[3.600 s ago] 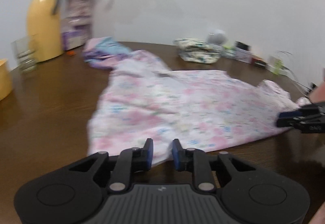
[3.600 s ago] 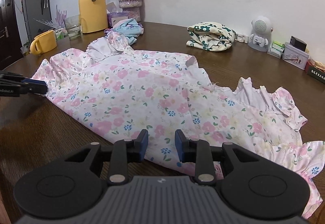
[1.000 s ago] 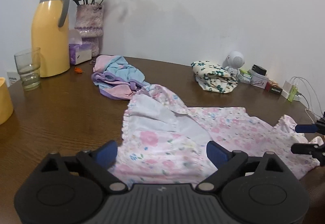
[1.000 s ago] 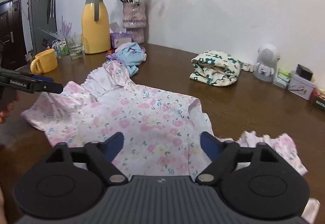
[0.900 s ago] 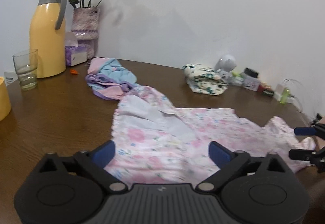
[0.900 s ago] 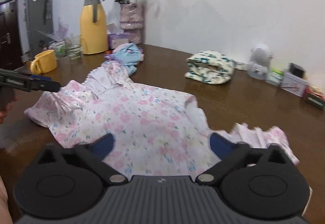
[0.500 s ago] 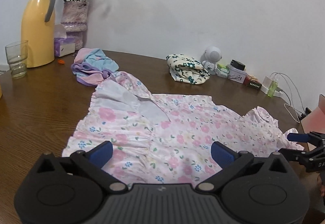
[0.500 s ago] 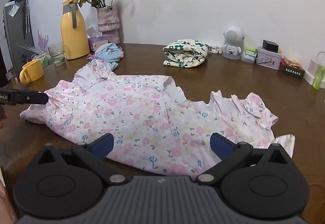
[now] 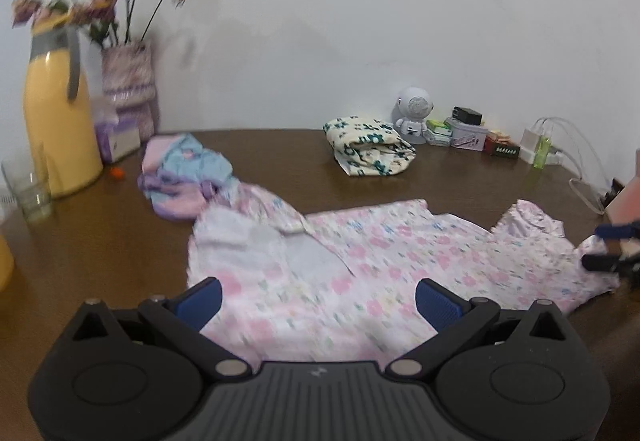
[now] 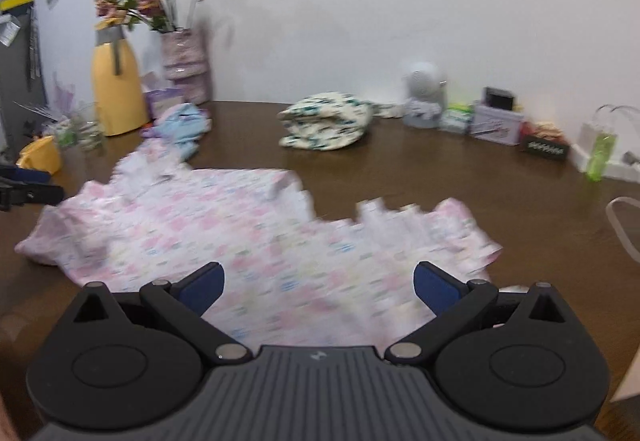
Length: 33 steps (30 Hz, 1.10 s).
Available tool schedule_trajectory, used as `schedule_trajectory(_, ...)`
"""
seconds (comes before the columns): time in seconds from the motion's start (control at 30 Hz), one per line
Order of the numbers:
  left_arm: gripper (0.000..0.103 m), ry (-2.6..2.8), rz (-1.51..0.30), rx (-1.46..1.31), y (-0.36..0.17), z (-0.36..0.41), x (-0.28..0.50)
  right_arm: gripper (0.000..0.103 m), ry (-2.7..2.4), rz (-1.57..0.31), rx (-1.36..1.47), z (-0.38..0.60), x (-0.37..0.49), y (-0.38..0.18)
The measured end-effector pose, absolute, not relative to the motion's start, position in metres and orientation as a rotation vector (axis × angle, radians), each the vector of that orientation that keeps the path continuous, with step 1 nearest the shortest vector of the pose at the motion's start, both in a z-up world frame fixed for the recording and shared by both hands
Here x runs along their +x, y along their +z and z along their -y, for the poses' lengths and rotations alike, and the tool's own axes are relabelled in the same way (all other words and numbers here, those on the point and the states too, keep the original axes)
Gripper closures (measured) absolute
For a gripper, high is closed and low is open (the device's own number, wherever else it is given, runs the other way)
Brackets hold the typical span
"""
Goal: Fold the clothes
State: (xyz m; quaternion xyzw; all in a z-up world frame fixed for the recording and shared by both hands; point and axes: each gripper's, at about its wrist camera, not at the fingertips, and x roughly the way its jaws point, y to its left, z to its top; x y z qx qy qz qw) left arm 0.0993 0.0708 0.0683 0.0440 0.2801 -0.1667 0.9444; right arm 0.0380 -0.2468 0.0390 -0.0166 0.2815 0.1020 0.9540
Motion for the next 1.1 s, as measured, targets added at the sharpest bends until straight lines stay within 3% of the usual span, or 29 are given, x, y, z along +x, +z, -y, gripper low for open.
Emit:
schedule_trajectory(0.47, 0.000, -0.455, -0.730, 0.260, 0.092, -0.031, 0.233, 0.000, 0.128, -0.836, -0.077, 0.315, 0.176, 0.056)
schedule_trajectory(0.53, 0.005, -0.457, -0.745, 0.294, 0.090, -0.026, 0.254, 0.001, 0.132, -0.875, -0.069, 0.320, 0.194, 0.050)
schedule_trajectory(0.6, 0.025, -0.468, -0.774, 0.325, 0.087, -0.022, 0.274, 0.014, 0.141, -0.908, -0.059, 0.322, 0.206, 0.045)
schedule_trajectory(0.63, 0.031, -0.476, -0.795, 0.342, 0.084, -0.021, 0.283, 0.031, 0.149, -0.923, -0.051, 0.323, 0.210, 0.044)
schedule_trajectory(0.67, 0.037, -0.488, -0.817, 0.359, 0.082, -0.020, 0.291, 0.039, 0.156, -0.937, -0.042, 0.325, 0.215, 0.042)
schedule_trajectory(0.8, 0.036, -0.575, -0.896, 0.431, 0.069, -0.018, 0.315, 0.024, 0.179, -0.991, 0.005, 0.334, 0.228, 0.036)
schedule_trajectory(1.03, 0.036, -0.640, -0.984, 0.518, 0.046, -0.018, 0.338, 0.030, 0.219, -1.075, 0.019, 0.338, 0.246, 0.022)
schedule_trajectory(1.1, 0.046, -0.654, -1.002, 0.513, 0.043, -0.021, 0.343, 0.034, 0.236, -1.094, 0.028, 0.338, 0.251, 0.018)
